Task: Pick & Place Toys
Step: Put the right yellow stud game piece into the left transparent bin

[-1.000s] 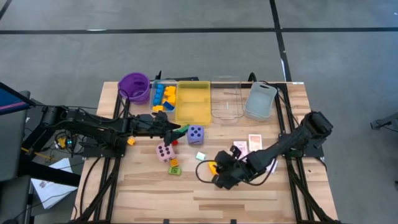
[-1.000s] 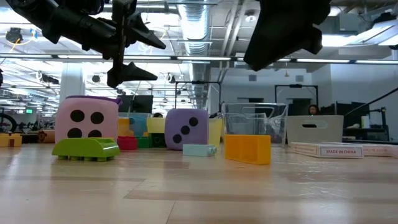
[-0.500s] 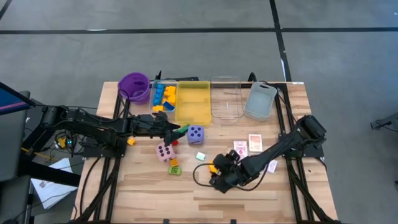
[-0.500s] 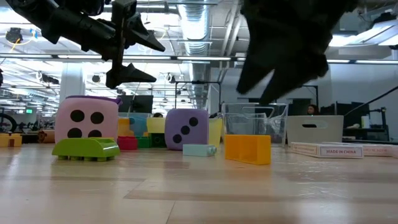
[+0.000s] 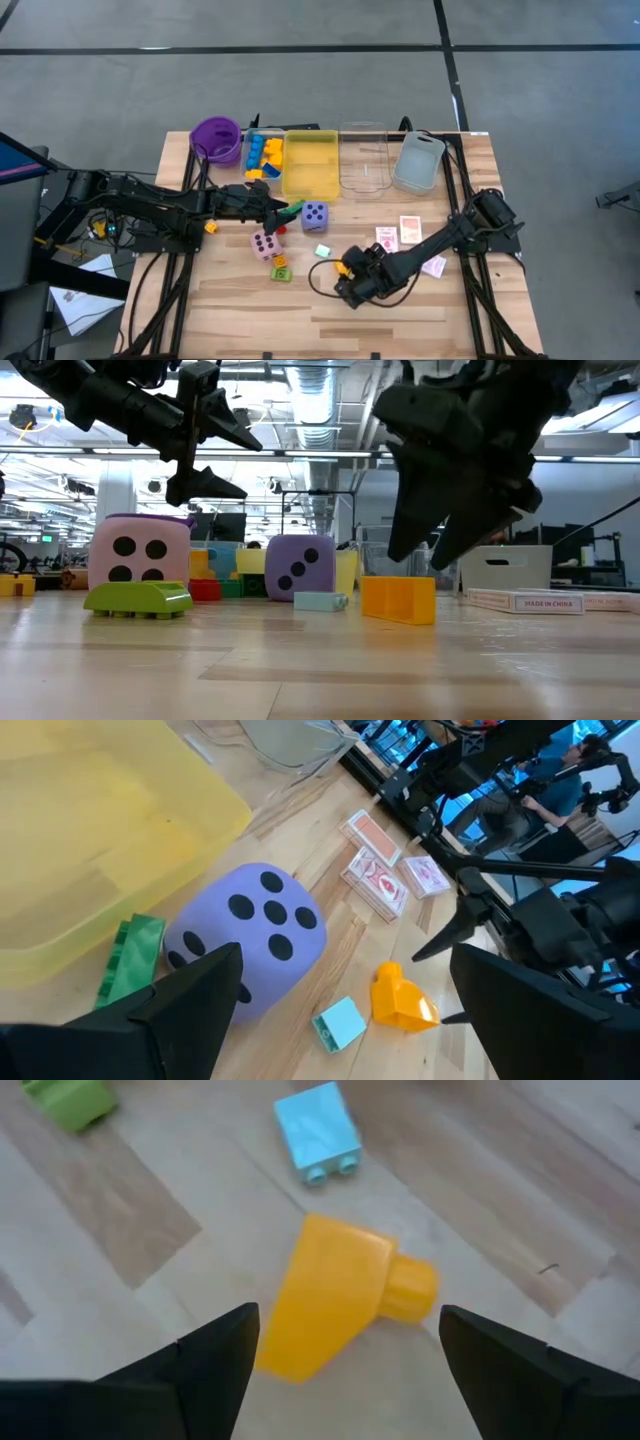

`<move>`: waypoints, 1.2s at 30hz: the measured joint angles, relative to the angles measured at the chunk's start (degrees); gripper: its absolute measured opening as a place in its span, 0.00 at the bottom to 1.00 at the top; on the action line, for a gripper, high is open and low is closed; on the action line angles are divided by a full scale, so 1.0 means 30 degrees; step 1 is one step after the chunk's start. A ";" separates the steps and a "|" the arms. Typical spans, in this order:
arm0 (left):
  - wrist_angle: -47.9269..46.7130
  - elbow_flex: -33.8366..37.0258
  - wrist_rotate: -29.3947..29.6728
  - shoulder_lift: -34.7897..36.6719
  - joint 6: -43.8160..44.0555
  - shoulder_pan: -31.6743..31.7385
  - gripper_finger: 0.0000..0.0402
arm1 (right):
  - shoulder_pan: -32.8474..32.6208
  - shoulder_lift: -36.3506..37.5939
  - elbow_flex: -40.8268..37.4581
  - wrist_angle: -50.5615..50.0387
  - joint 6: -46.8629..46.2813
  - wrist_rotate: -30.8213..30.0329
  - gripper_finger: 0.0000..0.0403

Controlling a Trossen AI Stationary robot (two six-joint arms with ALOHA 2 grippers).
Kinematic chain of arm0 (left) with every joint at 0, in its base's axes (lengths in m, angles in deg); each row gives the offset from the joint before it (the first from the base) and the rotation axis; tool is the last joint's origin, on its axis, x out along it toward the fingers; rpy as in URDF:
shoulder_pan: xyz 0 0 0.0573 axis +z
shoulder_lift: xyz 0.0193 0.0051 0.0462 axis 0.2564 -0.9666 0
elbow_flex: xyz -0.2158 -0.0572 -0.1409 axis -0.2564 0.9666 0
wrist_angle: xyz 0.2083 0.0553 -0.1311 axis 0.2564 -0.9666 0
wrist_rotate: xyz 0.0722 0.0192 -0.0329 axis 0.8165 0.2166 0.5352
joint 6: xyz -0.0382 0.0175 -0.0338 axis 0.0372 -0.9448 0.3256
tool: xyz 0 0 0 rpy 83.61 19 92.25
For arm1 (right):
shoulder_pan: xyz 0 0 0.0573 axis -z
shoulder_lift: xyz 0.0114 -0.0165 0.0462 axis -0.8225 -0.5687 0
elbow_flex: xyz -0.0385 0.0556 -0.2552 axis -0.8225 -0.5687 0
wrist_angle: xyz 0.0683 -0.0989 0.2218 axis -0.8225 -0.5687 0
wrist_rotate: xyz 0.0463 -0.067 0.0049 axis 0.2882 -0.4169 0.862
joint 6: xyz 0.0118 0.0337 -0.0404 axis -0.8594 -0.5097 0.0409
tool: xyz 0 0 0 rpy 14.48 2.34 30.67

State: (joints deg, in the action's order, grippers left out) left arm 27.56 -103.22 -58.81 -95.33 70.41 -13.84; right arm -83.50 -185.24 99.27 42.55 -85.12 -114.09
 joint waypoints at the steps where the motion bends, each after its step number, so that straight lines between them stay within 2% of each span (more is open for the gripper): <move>1: -0.0008 0.0000 0.0005 0.0000 0.0000 0.0000 0.87 | 0.0079 0.0000 0.0000 -0.0092 0.0007 0.0000 0.75; 13: -0.0008 0.0000 0.0000 0.0000 -0.0007 0.0000 0.87 | 0.1323 0.0000 0.0000 0.0178 0.0219 0.0554 0.76; 26: -0.0008 0.0007 0.0000 0.0000 0.0000 0.0000 0.87 | 0.2610 0.0000 0.0003 0.0193 0.0269 0.2278 0.88; 36: -0.0008 0.0007 0.0000 0.0000 -0.0007 0.0000 0.87 | 0.2642 0.0000 0.0007 0.0200 -0.0056 0.3177 0.90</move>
State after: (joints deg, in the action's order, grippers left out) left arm 27.54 -103.19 -58.81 -95.33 70.39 -13.84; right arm -75.57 -185.24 99.30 43.15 -85.29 -104.56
